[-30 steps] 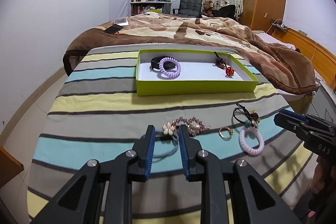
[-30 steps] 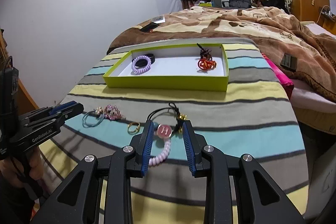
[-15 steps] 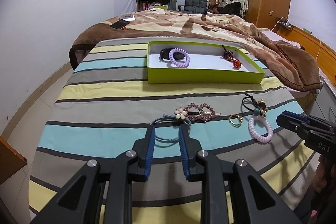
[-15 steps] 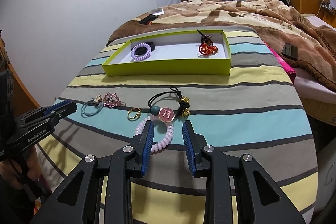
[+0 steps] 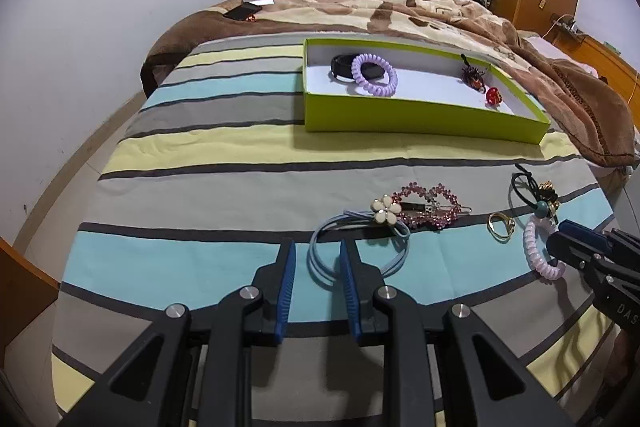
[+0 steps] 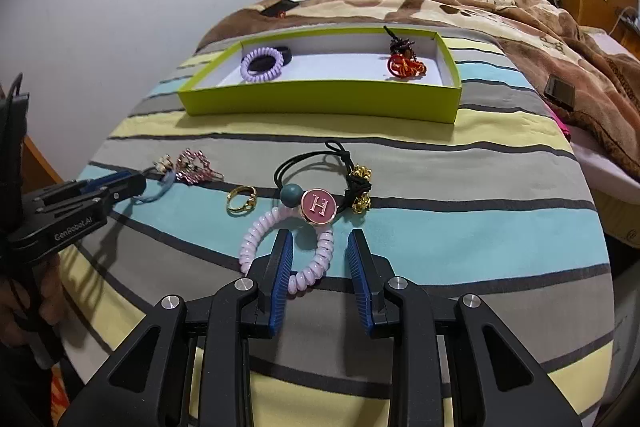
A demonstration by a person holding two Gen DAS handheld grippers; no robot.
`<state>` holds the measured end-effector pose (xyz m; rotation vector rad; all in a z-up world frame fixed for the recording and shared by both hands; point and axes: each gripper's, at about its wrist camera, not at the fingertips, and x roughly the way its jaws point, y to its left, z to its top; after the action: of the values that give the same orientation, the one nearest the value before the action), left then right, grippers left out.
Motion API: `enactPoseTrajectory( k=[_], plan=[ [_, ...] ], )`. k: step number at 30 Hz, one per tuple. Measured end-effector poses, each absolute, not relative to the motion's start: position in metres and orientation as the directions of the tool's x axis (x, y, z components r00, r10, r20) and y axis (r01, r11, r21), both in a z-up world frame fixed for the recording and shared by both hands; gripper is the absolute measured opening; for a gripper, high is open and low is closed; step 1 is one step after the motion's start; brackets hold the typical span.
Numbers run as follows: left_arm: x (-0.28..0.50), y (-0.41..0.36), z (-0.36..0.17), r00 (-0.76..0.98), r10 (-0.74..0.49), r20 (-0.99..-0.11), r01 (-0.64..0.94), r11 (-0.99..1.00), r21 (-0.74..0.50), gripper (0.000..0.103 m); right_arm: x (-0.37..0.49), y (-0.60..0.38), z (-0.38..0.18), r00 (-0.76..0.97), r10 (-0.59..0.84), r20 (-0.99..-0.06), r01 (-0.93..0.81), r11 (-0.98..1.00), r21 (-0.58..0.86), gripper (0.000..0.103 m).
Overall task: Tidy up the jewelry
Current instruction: 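Grasp the blue-corded flower hair clip with the left tool while the right grasps the pink coil bracelet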
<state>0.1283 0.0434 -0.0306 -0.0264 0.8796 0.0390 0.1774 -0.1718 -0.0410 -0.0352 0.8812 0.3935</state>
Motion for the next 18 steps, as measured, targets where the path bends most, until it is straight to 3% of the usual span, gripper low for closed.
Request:
enactPoseTrajectory(
  k=[3,6,8,13,18],
  plan=[
    [0.129,0.039,-0.031,0.635,0.034,-0.772,-0.038,0.999,0.013,0.024,0.176,-0.168,-0.042,0.576,0.297,-0.761,-0.354,0.930,0.095,0.028],
    [0.130,0.035,-0.031,0.633,0.053,-0.773,-0.033,0.999,0.041,0.024,0.174,-0.165,-0.042,0.582,0.278,-0.764,-0.358,0.931,0.066,0.016],
    [0.130,0.032,-0.031,0.634,0.056,-0.772,-0.023,0.998,0.053,0.017,0.172,-0.165,-0.042,0.580,0.277,-0.766,-0.362,0.930,0.062,0.010],
    [0.125,0.028,-0.030,0.638,0.049,-0.768,-0.007,0.998,0.059,0.004,0.166,-0.167,-0.041,0.575,0.297,-0.763,-0.377,0.923,0.076,0.009],
    [0.113,0.031,-0.028,0.642,-0.013,-0.766,0.013,1.000,-0.006,0.002,0.157,-0.170,-0.036,0.577,0.331,-0.747,-0.388,0.915,0.106,0.009]
  ],
)
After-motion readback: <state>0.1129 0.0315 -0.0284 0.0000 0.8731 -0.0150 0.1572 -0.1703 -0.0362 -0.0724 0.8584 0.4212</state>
